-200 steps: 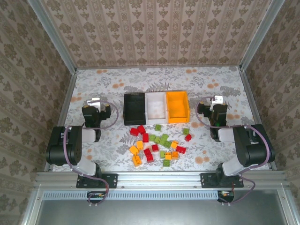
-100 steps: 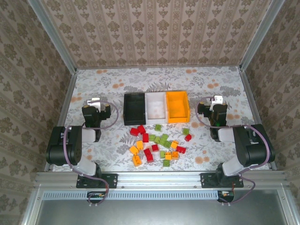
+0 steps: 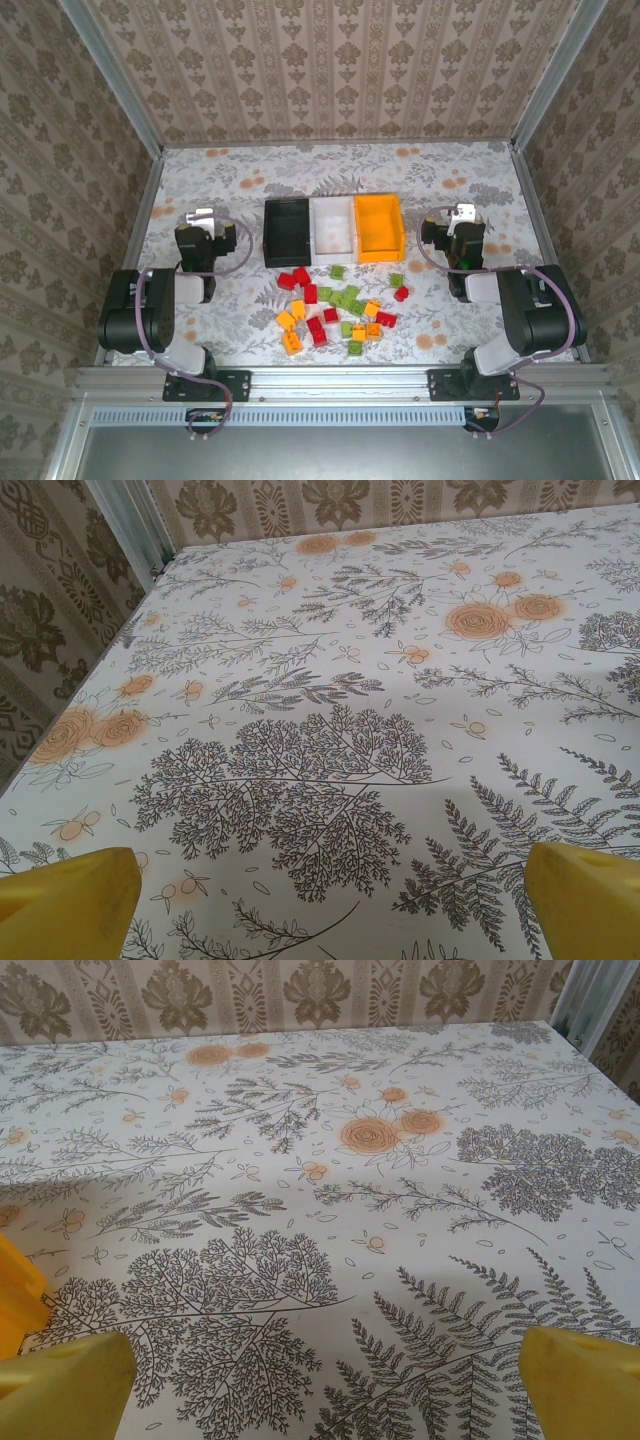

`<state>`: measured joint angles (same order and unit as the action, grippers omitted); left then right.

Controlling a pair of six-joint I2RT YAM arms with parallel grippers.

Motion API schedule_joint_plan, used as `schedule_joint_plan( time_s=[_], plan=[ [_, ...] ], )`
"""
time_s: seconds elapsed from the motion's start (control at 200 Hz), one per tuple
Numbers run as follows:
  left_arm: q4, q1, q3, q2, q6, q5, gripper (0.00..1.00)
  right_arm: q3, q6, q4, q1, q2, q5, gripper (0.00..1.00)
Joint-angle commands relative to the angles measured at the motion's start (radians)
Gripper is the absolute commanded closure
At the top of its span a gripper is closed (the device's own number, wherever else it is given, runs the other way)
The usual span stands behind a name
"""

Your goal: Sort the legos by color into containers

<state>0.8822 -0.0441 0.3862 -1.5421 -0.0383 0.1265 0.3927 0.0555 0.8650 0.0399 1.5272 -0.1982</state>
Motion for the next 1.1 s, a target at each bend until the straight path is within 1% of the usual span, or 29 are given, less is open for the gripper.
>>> schedule_joint_plan(
  time_s=[0.0, 0.06, 0.12, 0.195, 0.26, 0.28, 0.345, 0.4, 0.46, 0.5, 0.555, 0.61, 0.635, 0.665, 0.69, 0.71, 0.73, 0.76, 0.785, 0.815, 0.84, 0.925, 1.03, 1.095],
  plan=[
    [0.0, 0.008, 0.008, 0.001, -0.003, -0.012, 0.0, 0.004, 0.001, 0.013, -0.001, 0.005, -0.001, 0.0],
    [0.006, 0.008, 0.006, 0.003, -0.005, -0.009, 0.0, -0.001, 0.002, 0.02, -0.002, 0.001, -0.001, 0.0],
    [-0.015, -0.012, 0.006, 0.041, -0.007, 0.063, 0.0, 0.009, 0.007, -0.018, 0.003, -0.025, -0.032, 0.0],
    [-0.154, -0.055, 0.032, 0.139, -0.02, 0.148, 0.0, 0.05, 0.006, -0.164, 0.014, -0.091, -0.064, 0.0],
    [-0.247, -0.074, 0.065, 0.202, -0.04, 0.159, 0.0, 0.127, 0.048, -0.362, 0.02, -0.128, -0.104, 0.0],
    [-0.27, -0.079, 0.074, 0.218, -0.041, 0.164, 0.0, 0.151, 0.064, -0.419, 0.02, -0.162, -0.113, 0.0],
    [-0.34, -0.084, 0.101, 0.268, -0.001, 0.198, 0.0, 0.207, 0.135, -0.558, 0.022, -0.192, -0.137, 0.0],
    [-0.379, -0.085, 0.116, 0.311, 0.033, 0.214, 0.0, 0.225, 0.172, -0.613, 0.032, -0.22, -0.15, 0.0],
    [-0.371, -0.083, 0.118, 0.351, 0.051, 0.203, 0.0, 0.23, 0.202, -0.652, 0.059, -0.254, -0.213, 0.0],
    [-0.354, -0.083, 0.119, 0.367, 0.071, 0.214, 0.0, 0.236, 0.227, -0.669, 0.074, -0.273, -0.261, 0.0],
    [-0.339, -0.082, 0.131, 0.371, 0.155, 0.281, 0.0, 0.254, 0.314, -0.723, 0.083, -0.29, -0.333, 0.0],
    [-0.371, -0.08, 0.156, 0.371, 0.27, 0.37, 0.0, 0.286, 0.46, -0.82, 0.075, -0.3, -0.346, 0.0],
    [-0.427, -0.078, 0.178, 0.379, 0.335, 0.389, 0.0, 0.305, 0.545, -0.874, 0.068, -0.303, -0.339, 0.0],
    [-0.509, -0.071, 0.206, 0.394, 0.418, 0.394, 0.0, 0.337, 0.679, -1.001, 0.058, -0.306, -0.325, 0.0],
    [-0.628, -0.07, 0.232, 0.412, 0.5, 0.402, 0.0, 0.359, 0.78, -1.09, 0.049, -0.308, -0.316, 0.0],
    [-0.706, -0.071, 0.252, 0.422, 0.574, 0.423, 0.0, 0.363, 0.805, -1.104, 0.036, -0.307, -0.278, 0.0],
    [-0.742, -0.068, 0.261, 0.426, 0.62, 0.442, 0.0, 0.357, 0.779, -1.081, 0.023, -0.306, -0.209, 0.0],
    [-0.764, -0.058, 0.261, 0.436, 0.661, 0.426, 0.0, 0.342, 0.74, -1.033, 0.011, -0.305, -0.126, 0.0],
    [-0.743, -0.044, 0.249, 0.441, 0.659, 0.369, 0.0, 0.33, 0.734, -1.013, 0.013, -0.306, -0.099, 0.0],
    [-0.704, -0.028, 0.227, 0.449, 0.653, 0.288, 0.0, 0.314, 0.744, -0.993, 0.015, -0.31, -0.085, 0.0],
    [-0.665, -0.02, 0.207, 0.458, 0.662, 0.241, 0.0, 0.292, 0.745, -0.968, 0.019, -0.317, -0.076, 0.0],
    [-0.599, 0.002, 0.154, 0.499, 0.725, 0.146, 0.0, 0.233, 0.712, -0.911, 0.043, -0.367, -0.073, 0.0],
    [-0.575, 0.027, 0.128, 0.535, 0.804, 0.082, 0.0, 0.245, 0.612, -0.993, 0.086, -0.416, -0.075, 0.0],
    [-0.54, 0.042, 0.118, 0.56, 0.816, 0.016, 0.0, 0.262, 0.571, -1.053, 0.108, -0.434, -0.057, 0.0]
  ],
)
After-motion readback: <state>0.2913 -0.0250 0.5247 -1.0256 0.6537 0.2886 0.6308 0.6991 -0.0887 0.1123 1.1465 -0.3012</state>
